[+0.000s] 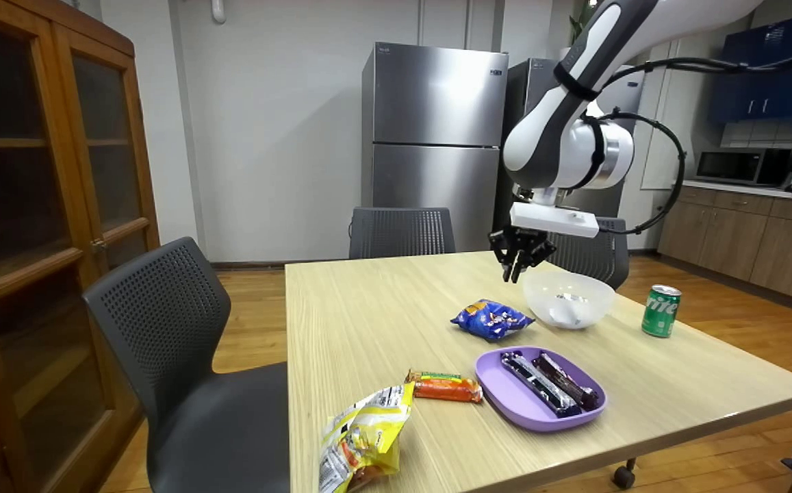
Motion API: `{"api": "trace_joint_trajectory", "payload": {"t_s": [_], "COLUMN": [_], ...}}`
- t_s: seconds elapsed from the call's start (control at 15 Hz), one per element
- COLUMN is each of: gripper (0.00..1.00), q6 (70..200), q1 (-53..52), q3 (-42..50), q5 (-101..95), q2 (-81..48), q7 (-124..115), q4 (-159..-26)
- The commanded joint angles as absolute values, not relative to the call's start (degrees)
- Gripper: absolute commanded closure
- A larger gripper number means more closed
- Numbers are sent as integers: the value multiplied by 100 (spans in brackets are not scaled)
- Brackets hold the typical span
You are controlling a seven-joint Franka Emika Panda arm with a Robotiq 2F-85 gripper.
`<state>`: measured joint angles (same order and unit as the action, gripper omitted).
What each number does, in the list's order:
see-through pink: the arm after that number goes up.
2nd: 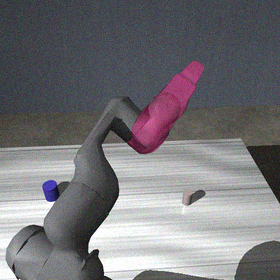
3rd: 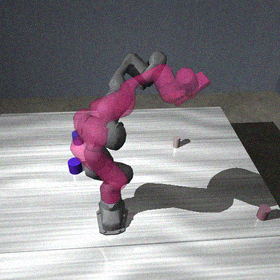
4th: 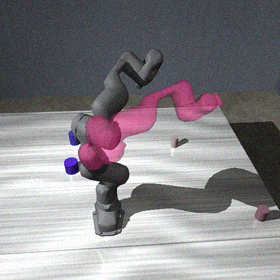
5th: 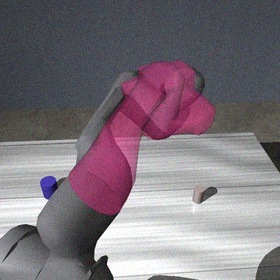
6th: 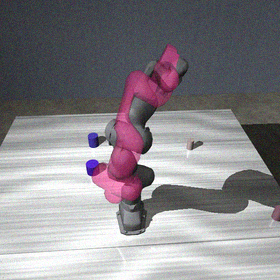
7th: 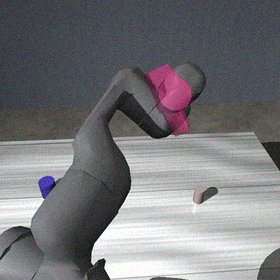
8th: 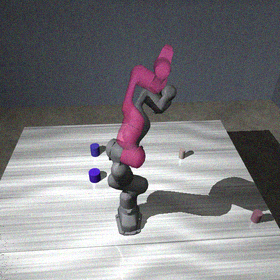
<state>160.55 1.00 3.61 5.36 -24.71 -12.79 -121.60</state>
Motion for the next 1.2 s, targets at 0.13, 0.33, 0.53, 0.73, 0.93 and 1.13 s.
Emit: {"api": "trace_joint_trajectory", "payload": {"t_s": [0.13, 0.33, 0.53, 0.73, 0.93, 1.13], "gripper": [36, 15, 0, 0, 0, 0], "q6": [15719, 15722, 15776, 15841, 15830, 15827], "q1": [-32, -53, -35, -37, -92, -118], "q3": [502, 541, 525, 518, 570, 596], "q5": [410, 452, 560, 665, 754, 835], "q2": [-2474, -2617, -2778, -2941, -3075, -3179], "q7": [-1359, -1448, -1520, -1677, -1926, -2127], "q4": [-12335, -12373, -12392, -12375, -12326, -12266]}}
